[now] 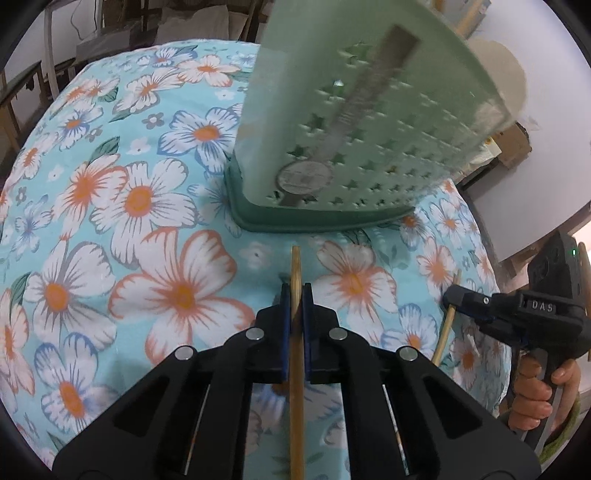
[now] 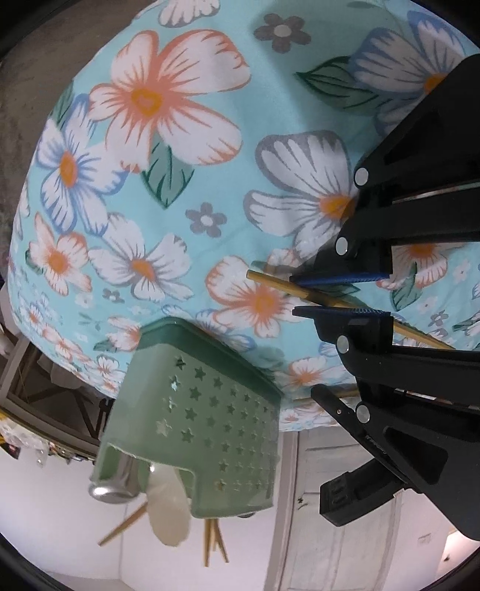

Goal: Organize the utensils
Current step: 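Carry the chopsticks up to the green caddy with both grippers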

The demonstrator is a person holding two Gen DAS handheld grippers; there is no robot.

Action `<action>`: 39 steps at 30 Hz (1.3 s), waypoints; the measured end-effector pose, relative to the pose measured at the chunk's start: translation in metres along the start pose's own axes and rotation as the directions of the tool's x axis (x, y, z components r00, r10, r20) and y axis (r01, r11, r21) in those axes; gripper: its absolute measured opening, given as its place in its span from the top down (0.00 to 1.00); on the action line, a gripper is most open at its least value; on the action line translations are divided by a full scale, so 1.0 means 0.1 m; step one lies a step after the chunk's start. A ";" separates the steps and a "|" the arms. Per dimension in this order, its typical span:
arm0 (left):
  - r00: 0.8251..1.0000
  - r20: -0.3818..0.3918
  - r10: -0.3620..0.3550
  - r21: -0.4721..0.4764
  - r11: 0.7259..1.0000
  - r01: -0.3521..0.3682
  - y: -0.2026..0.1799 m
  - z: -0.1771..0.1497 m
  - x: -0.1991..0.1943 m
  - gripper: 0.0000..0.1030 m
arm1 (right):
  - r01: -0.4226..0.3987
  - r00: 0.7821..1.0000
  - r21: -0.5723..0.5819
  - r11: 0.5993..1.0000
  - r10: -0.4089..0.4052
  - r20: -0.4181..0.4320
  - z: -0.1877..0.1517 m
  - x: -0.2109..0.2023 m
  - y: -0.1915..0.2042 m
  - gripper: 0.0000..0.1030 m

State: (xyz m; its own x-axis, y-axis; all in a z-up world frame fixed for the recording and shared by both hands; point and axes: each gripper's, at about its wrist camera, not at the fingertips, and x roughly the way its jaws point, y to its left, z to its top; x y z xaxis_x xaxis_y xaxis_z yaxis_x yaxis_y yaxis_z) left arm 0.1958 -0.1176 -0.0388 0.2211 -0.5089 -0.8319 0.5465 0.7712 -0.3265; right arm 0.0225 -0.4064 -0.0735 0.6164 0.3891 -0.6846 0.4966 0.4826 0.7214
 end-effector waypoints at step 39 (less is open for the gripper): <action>0.949 0.316 -0.013 0.147 0.989 -0.035 -0.45 -0.13 -1.37 0.96 | 0.066 0.993 -0.349 0.935 -0.027 0.115 -0.29 0.04 0.92 0.90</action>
State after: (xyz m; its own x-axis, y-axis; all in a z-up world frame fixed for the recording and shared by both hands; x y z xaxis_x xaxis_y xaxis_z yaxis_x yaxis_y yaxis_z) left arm 0.1304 -0.0779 0.0840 0.4575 -0.6138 -0.6434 0.6511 0.7240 -0.2278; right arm 0.0533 -0.3381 -0.0130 0.6687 0.2832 -0.6875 0.2918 0.7505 0.5930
